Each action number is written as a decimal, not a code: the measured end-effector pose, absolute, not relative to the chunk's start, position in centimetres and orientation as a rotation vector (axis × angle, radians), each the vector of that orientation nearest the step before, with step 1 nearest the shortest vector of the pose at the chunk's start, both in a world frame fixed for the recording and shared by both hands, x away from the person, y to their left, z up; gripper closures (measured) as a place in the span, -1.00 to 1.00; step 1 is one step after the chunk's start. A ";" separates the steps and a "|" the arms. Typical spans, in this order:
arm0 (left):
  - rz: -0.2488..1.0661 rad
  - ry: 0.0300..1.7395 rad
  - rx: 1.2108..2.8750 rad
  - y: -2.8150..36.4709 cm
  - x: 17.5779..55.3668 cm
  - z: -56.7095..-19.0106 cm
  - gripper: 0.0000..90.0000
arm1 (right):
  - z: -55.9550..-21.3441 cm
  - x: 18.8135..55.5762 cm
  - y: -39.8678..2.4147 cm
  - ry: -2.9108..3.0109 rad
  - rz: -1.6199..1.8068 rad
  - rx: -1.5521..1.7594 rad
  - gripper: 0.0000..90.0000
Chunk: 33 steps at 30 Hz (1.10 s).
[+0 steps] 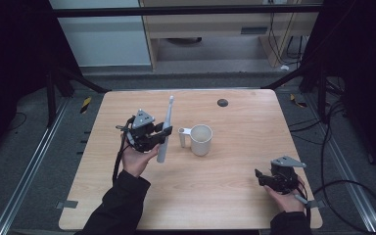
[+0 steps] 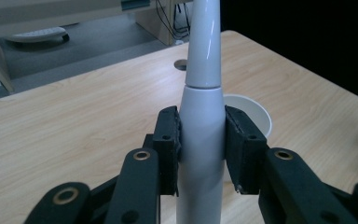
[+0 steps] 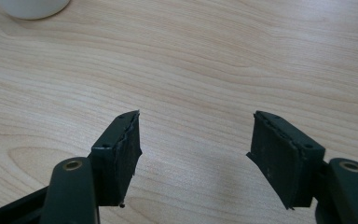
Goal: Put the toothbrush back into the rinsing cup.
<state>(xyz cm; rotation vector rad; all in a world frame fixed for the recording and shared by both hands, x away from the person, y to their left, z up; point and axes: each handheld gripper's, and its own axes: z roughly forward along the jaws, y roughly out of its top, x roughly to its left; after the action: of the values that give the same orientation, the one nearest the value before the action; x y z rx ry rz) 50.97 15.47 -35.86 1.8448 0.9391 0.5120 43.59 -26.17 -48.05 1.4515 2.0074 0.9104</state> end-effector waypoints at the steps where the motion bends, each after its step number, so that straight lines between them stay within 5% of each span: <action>1: 0.518 0.940 1.830 15.5 51.1 -35.8 0.49 | -48.1 43.6 -26.2 2.006 0.910 1.451 -0.28; 33: 0.566 0.894 1.576 11.6 54.3 -33.6 0.49 | -48.5 43.8 -26.2 1.993 0.906 1.448 -0.34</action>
<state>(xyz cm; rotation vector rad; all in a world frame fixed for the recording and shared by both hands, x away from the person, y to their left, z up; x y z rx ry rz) 54.25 11.63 -33.59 1.5764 0.8938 0.5658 43.77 -26.21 -48.46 1.4480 1.9927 0.9056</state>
